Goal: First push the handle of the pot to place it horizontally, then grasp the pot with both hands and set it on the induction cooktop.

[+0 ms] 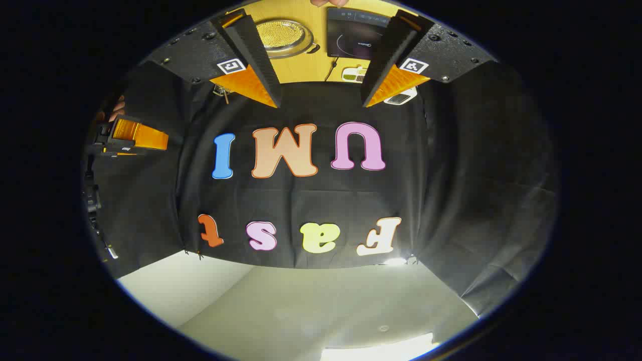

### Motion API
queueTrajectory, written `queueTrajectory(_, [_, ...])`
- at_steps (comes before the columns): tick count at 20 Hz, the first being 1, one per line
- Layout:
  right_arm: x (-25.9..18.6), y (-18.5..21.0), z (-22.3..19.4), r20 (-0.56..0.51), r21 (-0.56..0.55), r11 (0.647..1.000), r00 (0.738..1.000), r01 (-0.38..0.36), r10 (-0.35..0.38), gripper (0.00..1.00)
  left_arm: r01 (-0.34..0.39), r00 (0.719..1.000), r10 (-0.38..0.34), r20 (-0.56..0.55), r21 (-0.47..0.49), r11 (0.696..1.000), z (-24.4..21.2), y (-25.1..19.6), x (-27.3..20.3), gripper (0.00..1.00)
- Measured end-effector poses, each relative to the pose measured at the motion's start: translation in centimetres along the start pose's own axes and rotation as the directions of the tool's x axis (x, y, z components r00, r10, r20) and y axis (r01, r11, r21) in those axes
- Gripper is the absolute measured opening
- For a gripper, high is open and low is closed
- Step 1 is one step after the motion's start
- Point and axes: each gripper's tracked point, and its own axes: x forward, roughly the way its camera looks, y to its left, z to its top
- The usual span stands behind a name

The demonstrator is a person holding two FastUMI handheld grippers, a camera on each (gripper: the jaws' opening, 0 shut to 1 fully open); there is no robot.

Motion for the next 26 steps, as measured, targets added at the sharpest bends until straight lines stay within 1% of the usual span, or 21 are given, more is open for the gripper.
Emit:
queueTrajectory(4, [0.3, 0.6, -0.5, -0.011, -0.007, 1.000, 1.000, -0.009, 0.008, 0.99, -0.001, 1.000, 0.001, -0.011, 0.003, 1.000, -0.4, 0.3, 0.3, 0.92])
queueTrajectory(5, [0.4, 0.6, -0.4, -0.009, -0.010, 1.000, 1.000, -0.009, 0.009, 0.99, -0.007, 1.000, 0.007, -0.007, 0.003, 1.000, -0.4, 0.5, 0.3, 0.95])
queueTrajectory(6, [0.5, 0.9, -0.5, -0.009, -0.012, 1.000, 1.000, -0.011, 0.011, 0.99, -0.012, 1.000, 0.012, -0.005, 0.002, 1.000, -0.3, 0.8, 0.4, 0.92])
queueTrajectory(10, [0.6, 1.4, -0.7, -0.015, -0.018, 1.000, 1.000, -0.022, 0.021, 0.99, -0.019, 1.000, 0.019, -0.002, -0.006, 1.000, -0.5, 1.2, 0.2, 0.92])
queueTrajectory(11, [0.6, 1.5, -0.7, -0.015, -0.022, 1.000, 1.000, -0.022, 0.022, 0.98, -0.020, 1.000, 0.020, -0.005, -0.006, 1.000, -0.7, 1.4, 0.2, 0.95])
queueTrajectory(12, [0.5, 1.6, -0.7, -0.016, -0.022, 0.999, 1.000, -0.024, 0.024, 0.98, -0.020, 1.000, 0.019, -0.007, -0.007, 1.000, -0.8, 1.4, 0.2, 0.95])
queueTrajectory(13, [0.5, 1.8, -0.7, -0.019, -0.020, 0.999, 1.000, -0.026, 0.025, 0.99, -0.020, 1.000, 0.020, -0.011, -0.008, 1.000, -0.9, 1.5, 0.0, 0.92])
queueTrajectory(16, [0.6, 2.0, -0.8, -0.019, -0.023, 0.999, 0.999, -0.027, 0.027, 0.99, -0.026, 1.000, 0.025, -0.012, -0.011, 1.000, -1.1, 1.9, -0.1, 0.92])
queueTrajectory(17, [0.6, 2.1, -0.9, -0.022, -0.025, 0.999, 0.999, -0.027, 0.027, 0.99, -0.026, 1.000, 0.026, -0.011, -0.011, 1.000, -1.0, 2.0, -0.2, 0.95])
queueTrajectory(18, [0.6, 2.2, -1.1, -0.025, -0.026, 0.999, 0.999, -0.028, 0.027, 0.99, -0.025, 1.000, 0.025, -0.012, -0.010, 1.000, -1.1, 2.1, -0.3, 0.93])
queueTrajectory(19, [0.6, 2.3, -1.2, -0.027, -0.027, 0.999, 0.999, -0.025, 0.024, 0.98, -0.023, 1.000, 0.023, -0.009, -0.010, 1.000, -1.1, 2.3, -0.4, 0.93])
queueTrajectory(20, [0.9, 2.3, -1.4, -0.027, -0.029, 0.999, 0.999, -0.021, 0.020, 0.98, -0.020, 1.000, 0.020, -0.010, -0.007, 1.000, -1.1, 2.3, -0.4, 0.95])
queueTrajectory(21, [0.9, 2.5, -1.3, -0.028, -0.031, 0.999, 0.999, -0.019, 0.019, 0.98, -0.018, 1.000, 0.018, -0.010, -0.004, 1.000, -1.2, 2.5, -0.4, 0.92])
queueTrajectory(23, [1.0, 2.8, -1.5, -0.031, -0.039, 0.999, 0.999, -0.016, 0.015, 0.99, -0.013, 1.000, 0.013, -0.011, -0.004, 1.000, -1.4, 2.9, -0.4, 0.95])
queueTrajectory(24, [1.1, 3.0, -1.6, -0.036, -0.044, 0.999, 0.999, -0.014, 0.013, 0.99, -0.009, 1.000, 0.009, -0.011, -0.007, 1.000, -1.4, 3.1, -0.4, 0.95])
queueTrajectory(25, [1.3, 3.2, -1.7, -0.039, -0.046, 0.999, 0.999, -0.012, 0.010, 0.98, -0.004, 1.000, 0.004, -0.011, -0.011, 1.000, -1.5, 3.3, -0.4, 0.92])
queueTrajectory(26, [1.3, 3.6, -2.2, -0.045, -0.048, 0.999, 0.999, -0.015, 0.013, 0.99, 0.001, 1.000, -0.001, -0.012, -0.014, 1.000, -1.7, 3.4, -0.3, 0.95])
